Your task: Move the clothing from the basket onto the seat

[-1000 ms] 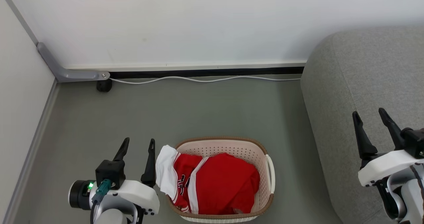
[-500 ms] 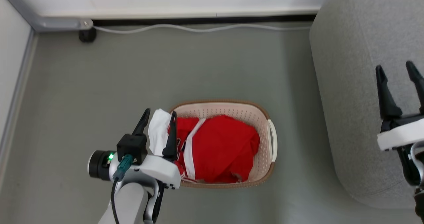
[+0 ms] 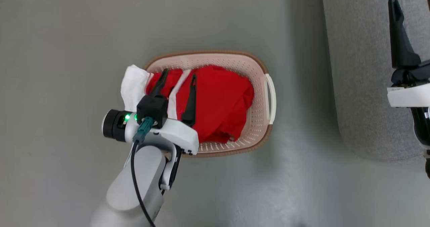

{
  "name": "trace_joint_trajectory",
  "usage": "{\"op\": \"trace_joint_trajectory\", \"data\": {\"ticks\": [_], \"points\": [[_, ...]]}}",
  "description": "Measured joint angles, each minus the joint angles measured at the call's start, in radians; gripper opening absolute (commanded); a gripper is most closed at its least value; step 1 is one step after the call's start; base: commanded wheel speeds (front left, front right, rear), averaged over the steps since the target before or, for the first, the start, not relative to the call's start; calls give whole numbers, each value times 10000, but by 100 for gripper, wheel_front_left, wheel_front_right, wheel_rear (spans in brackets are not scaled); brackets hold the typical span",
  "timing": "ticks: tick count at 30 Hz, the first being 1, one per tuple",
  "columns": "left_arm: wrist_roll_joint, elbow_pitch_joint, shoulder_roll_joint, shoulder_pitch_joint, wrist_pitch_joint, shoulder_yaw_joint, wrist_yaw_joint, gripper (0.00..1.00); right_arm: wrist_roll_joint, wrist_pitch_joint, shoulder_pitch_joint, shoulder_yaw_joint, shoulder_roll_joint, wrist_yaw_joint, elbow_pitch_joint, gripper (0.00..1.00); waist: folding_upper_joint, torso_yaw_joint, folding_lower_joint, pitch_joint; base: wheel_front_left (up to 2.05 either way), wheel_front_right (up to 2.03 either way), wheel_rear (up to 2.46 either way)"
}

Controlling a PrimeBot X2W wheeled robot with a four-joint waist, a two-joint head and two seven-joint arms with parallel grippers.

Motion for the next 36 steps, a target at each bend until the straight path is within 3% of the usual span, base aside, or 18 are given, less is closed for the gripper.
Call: {"op": "trace_joint_trajectory", "data": {"ticks": [8,22,36], "points": [[-639,1346,-2,-1318,-29,-869,157,100,272,0,-725,422,-17,0,-648,100,0,-474,0,1234,0,0,0],[-1774,4909,4,-3747,-29,-2159,163,100,357,-17,-1872,905,159,2,-1632,100,0,-1261,0,3089,0,0,0],[-2792,6915,19,-5195,-29,-3315,353,100,464,-48,-2220,161,541,2,-2038,100,0,-1790,0,4355,0,0,0]]}}
